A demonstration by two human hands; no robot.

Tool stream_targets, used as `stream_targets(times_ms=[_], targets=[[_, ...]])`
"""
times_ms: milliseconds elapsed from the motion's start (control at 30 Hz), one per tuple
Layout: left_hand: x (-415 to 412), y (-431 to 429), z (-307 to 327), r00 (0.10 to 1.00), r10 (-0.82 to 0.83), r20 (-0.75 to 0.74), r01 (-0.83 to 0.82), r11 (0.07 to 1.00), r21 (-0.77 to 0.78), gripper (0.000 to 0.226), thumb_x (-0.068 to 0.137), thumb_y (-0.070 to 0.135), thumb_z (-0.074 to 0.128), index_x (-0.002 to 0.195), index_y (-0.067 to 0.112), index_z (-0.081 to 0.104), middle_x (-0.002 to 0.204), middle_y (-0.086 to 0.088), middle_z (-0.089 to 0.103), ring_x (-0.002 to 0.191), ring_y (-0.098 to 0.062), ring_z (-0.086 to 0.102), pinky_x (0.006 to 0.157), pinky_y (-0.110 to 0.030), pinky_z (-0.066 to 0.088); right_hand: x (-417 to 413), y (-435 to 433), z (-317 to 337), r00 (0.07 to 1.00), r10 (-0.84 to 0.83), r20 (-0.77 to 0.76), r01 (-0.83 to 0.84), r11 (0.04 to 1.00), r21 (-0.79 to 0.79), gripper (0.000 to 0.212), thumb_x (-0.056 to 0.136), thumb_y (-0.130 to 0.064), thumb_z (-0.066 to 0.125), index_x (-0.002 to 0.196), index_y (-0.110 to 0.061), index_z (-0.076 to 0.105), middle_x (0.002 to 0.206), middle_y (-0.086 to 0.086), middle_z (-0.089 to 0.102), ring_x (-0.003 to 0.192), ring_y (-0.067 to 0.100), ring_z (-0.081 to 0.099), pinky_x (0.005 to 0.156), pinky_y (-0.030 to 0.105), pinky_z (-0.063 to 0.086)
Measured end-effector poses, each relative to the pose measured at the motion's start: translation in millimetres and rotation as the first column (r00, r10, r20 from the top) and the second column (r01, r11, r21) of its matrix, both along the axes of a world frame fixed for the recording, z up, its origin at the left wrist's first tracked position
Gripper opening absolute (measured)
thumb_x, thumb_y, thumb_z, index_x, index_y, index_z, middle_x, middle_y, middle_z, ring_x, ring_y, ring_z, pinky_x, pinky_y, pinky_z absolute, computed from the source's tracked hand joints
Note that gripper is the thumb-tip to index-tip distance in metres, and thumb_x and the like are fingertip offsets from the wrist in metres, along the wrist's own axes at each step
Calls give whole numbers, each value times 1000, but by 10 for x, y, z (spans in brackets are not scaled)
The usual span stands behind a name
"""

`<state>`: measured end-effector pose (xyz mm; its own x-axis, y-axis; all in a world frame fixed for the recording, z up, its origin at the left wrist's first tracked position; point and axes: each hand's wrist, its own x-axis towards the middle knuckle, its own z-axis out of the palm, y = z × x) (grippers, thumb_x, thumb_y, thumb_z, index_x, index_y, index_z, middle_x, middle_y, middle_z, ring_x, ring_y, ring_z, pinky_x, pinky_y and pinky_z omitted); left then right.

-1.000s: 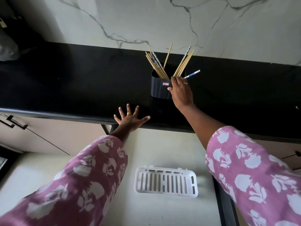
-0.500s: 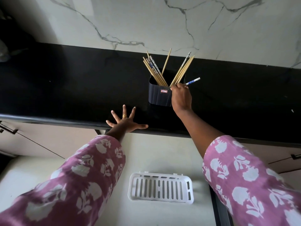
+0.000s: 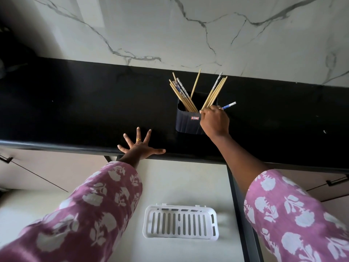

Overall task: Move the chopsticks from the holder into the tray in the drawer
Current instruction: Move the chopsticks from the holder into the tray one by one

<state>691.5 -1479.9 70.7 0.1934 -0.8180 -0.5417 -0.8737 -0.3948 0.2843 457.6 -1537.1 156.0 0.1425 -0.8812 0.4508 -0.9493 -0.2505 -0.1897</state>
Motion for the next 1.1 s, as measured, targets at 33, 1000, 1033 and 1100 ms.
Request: stream_targets(times_ms=[33, 1000, 1033, 1100], targets=[[0, -2, 5, 1000, 0, 0, 0, 1000, 1, 115, 50, 89, 53, 139, 56, -13, 149, 15, -37, 133, -41, -37, 100, -72, -10, 37, -42, 39, 1000, 0, 13, 0, 1000, 11, 25, 94, -18, 50, 99, -3, 69, 98, 16, 70, 95, 32, 62, 78, 37, 49], [4, -19, -67, 1000, 6, 9, -6, 1000, -31, 117, 49, 90, 51, 139, 55, -14, 150, 14, -36, 133, -42, -37, 97, -73, -13, 565, -447, 556, 930, -100, 353, 48, 987, 154, 16, 84, -14, 65, 87, -1, 72, 89, 19, 71, 93, 28, 61, 55, 24, 40], [8, -8, -70, 1000, 2, 10, -2, 999, -40, 116, 49, 90, 50, 139, 55, -13, 150, 13, -35, 133, -42, -37, 98, -73, -13, 556, -408, 649, 915, -80, 395, 31, 991, 129, 16, 84, -14, 64, 89, -1, 72, 90, 17, 73, 92, 25, 63, 55, 24, 44], [19, 9, -80, 1000, -8, 11, 9, 998, -57, 113, 52, 90, 49, 140, 54, -12, 151, 13, -34, 133, -41, -36, 98, -72, -13, 529, -317, 846, 880, -34, 473, 6, 998, 60, 17, 83, -14, 64, 91, -2, 73, 90, 15, 75, 86, 23, 68, 65, 25, 51]])
